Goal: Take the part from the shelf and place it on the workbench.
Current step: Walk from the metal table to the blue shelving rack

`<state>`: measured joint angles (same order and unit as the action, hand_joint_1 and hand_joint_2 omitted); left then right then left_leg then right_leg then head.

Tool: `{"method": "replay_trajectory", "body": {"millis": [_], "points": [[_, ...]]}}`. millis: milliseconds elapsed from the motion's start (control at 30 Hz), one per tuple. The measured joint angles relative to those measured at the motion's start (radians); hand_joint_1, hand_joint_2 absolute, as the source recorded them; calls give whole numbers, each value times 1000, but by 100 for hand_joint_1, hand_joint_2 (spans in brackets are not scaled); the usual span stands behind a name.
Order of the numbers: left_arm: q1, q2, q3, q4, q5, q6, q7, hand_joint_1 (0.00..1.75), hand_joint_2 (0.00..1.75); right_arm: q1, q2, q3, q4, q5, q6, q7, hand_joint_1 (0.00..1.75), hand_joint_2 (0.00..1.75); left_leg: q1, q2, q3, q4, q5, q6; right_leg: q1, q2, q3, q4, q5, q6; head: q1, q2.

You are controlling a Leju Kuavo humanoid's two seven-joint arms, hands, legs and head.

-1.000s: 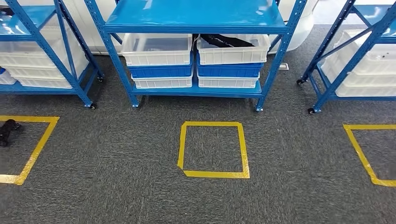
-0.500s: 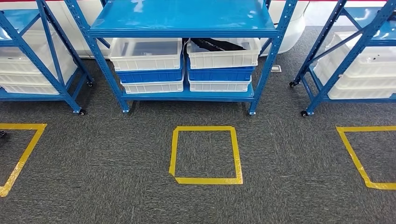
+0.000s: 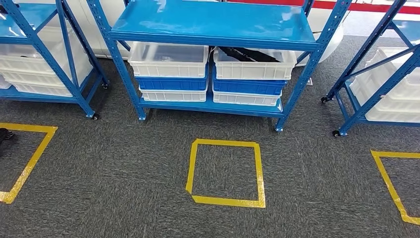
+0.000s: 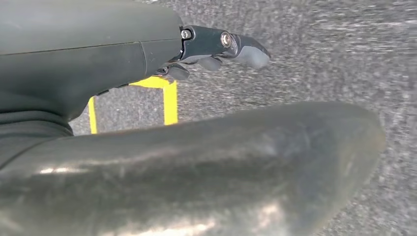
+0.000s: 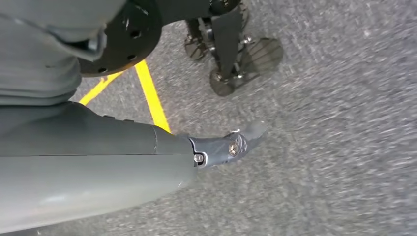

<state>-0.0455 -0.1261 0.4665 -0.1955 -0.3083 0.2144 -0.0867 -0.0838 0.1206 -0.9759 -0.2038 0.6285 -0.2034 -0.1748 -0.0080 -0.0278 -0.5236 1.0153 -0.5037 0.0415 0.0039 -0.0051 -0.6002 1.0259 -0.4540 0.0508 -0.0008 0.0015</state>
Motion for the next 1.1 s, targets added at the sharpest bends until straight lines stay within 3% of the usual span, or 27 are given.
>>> {"method": "replay_trajectory", "body": {"millis": [67, 167, 200, 267, 300, 333, 367, 433, 467, 533, 567, 633, 700, 800, 833, 867, 900, 933, 967, 1033, 1100], "points": [[-2, -1, 0, 0, 0, 0, 1, 0, 0, -2, -1, -1, 0, 0, 0, 0, 0, 0, -1, 1, 8, 1, -1, -13, 5, -1, 3, -21, -1, -32, -1, 0], [0, -1, 1, 0, -2, 2, 2, 0, 0, 0, -1, -2, 0, 0, 0, 1, 0, 0, 0, 8, 6, 31, -19, -31, -10, 1, 39, -36, 8, -57, -5, 0], [-1, -1, 1, 0, -2, 2, 2, 0, 0, 0, -1, -2, 0, 0, -1, 1, 0, 0, 3, 12, -14, 71, -40, -36, -15, 1, 52, -39, 6, -61, -9, 0], [-3, -1, 1, 0, -3, 2, 2, 0, 0, -1, -2, -3, 0, 1, -1, 1, 0, 0, 12, 18, -89, 194, -90, -47, -15, 1, 65, -40, -5, -65, -16, 0], [-3, -1, 1, 0, -3, 2, 2, 0, 0, -1, -2, -3, 0, 1, -1, 1, 0, 0, 17, 20, -127, 244, -105, -52, -16, 1, 72, -40, -11, -65, -16, 0], [-1, -1, 2, 0, -3, 2, 2, 0, 0, 0, -2, -3, 0, 1, -1, 1, 0, 0, 20, 22, -153, 265, -103, -57, -17, 2, 81, -39, -19, -62, -16, 0], [0, -1, 2, 0, -3, 2, 2, 0, 0, 2, -2, -4, 0, 1, -1, 1, 0, 0, 23, 23, -160, 249, -79, -60, -18, 3, 93, -39, -27, -59, -17, 0], [2, -1, 3, 0, -3, 2, 1, 0, 0, 3, -1, -4, 0, 2, 0, 1, 0, 0, 28, 26, -131, 133, 15, -62, -22, 4, 117, -40, -45, -50, -17, 0], [3, -1, 4, 1, -3, 2, 1, 0, 0, 3, 0, -4, 0, 2, 0, 1, 0, 0, 27, 28, -113, 76, 43, -61, -22, 4, 127, -39, -54, -43, -17, 0], [2, -1, 5, 2, -3, 2, 1, 0, 0, 0, 0, -5, 0, 2, 0, 1, 0, 0, 22, 31, -95, 17, 64, -52, -20, 4, 134, -39, -67, -28, -20, 0], [1, -1, 5, 2, -3, 2, 2, 0, 0, -2, 0, -5, 0, 2, 0, 1, 0, 0, 19, 31, -94, 16, 54, -45, -18, 4, 140, -40, -69, -21, -21, 0], [2, -1, 5, 2, -3, 2, 2, 0, 0, -3, 0, -5, 0, 2, 0, 1, 0, 0, 18, 28, -78, 8, 62, -27, -17, 4, 147, -34, -72, -9, -21, 0], [2, -1, 5, 2, -3, 2, 2, 0, 0, -4, 0, -5, 0, 3, 0, 1, 0, 0, 20, 26, -59, -2, 61, -15, -17, 4, 110, 34, -84, -7, -18, 0], [-2, -1, 6, 2, -4, 2, 2, 0, 0, -5, 1, -5, 0, 3, -1, 1, 0, 0, 18, 21, -48, -6, 50, -3, -17, 4, -27, 231, -146, -16, -13, 0], [-3, -1, 6, 2, -4, 2, 2, 0, 0, -4, 1, -5, 0, 3, -1, 1, 0, 0, 16, 18, -43, -6, 44, -1, -17, 4, -60, 261, -158, -15, -13, 0], [-2, -1, 6, 2, -4, 2, 2, 0, 0, -2, 1, -5, 0, 3, -1, 1, 0, 0, 14, 15, -35, -6, 37, 0, -17, 4, -74, 253, -150, -9, -12, 0], [-2, -1, 6, 2, -4, 2, 2, 0, 0, 0, 1, -5, 0, 3, -1, 1, 0, 0, 12, 12, -24, -6, 30, 0, -17, 4, -69, 207, -119, 0, -12, 0], [-1, -1, 6, 2, -4, 2, 3, 0, 0, 1, 1, -5, 0, 3, -1, 1, 0, 0, 11, 10, -14, -7, 23, -2, -15, 4, -51, 137, -74, 9, -12, 0], [-1, -2, 6, 2, -4, 2, 3, 0, 0, 1, 0, -5, 0, 3, -1, 1, 0, 0, 10, 9, -4, -6, 15, -4, -13, 4, -32, 68, -31, 11, -12, 0], [-2, -2, 6, 2, -4, 2, 2, 0, 0, -1, -1, -6, 0, 3, -1, 1, 0, 0, 6, 7, 5, -9, 2, -13, -5, 3, -7, -15, 10, -7, -13, 0], [-4, -2, 6, 3, -5, 2, 2, 0, 0, -3, -1, -6, 0, 3, -1, 1, 0, 0, 3, 7, 11, -7, 1, -25, -4, 3, 2, -29, 13, -31, -13, 0]]}}
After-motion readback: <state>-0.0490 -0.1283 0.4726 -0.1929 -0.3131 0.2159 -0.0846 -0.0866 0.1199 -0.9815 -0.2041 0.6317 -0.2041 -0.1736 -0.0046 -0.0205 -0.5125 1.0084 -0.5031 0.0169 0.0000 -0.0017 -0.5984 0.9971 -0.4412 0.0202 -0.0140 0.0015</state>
